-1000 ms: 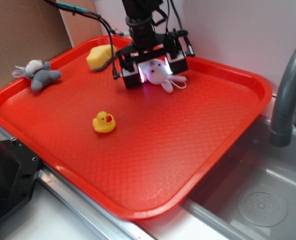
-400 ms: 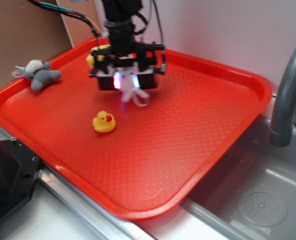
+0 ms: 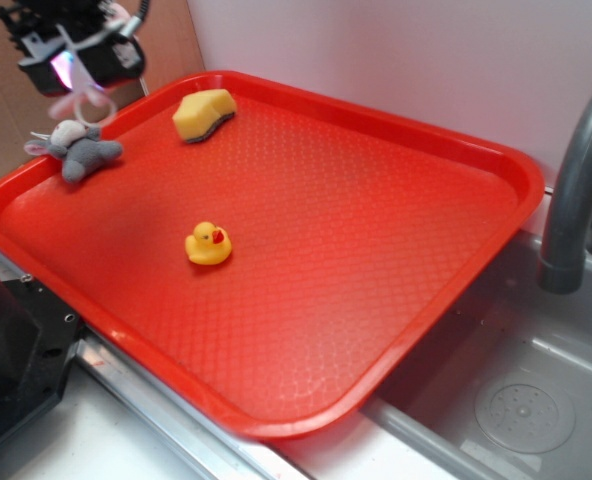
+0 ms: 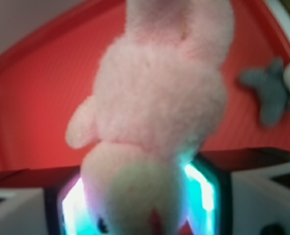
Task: Grab the pink bunny.
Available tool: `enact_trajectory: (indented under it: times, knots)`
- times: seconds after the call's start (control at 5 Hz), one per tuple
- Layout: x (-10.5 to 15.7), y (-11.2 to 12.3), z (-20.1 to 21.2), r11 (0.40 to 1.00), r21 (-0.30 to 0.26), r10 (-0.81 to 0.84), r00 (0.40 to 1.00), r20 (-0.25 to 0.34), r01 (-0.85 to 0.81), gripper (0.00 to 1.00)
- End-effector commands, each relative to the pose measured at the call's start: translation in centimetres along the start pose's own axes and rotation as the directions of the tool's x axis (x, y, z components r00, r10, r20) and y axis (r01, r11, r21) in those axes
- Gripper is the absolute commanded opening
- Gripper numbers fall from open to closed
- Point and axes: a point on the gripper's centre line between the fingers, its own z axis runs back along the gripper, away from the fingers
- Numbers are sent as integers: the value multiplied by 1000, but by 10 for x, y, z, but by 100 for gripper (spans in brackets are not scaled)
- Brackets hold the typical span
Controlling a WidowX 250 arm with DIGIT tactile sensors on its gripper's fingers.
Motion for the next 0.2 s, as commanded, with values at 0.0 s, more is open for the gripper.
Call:
enact_trajectory:
  times: [0.0]
  knots:
    - [9,-7,20,999,34,29,998,47,-31,0]
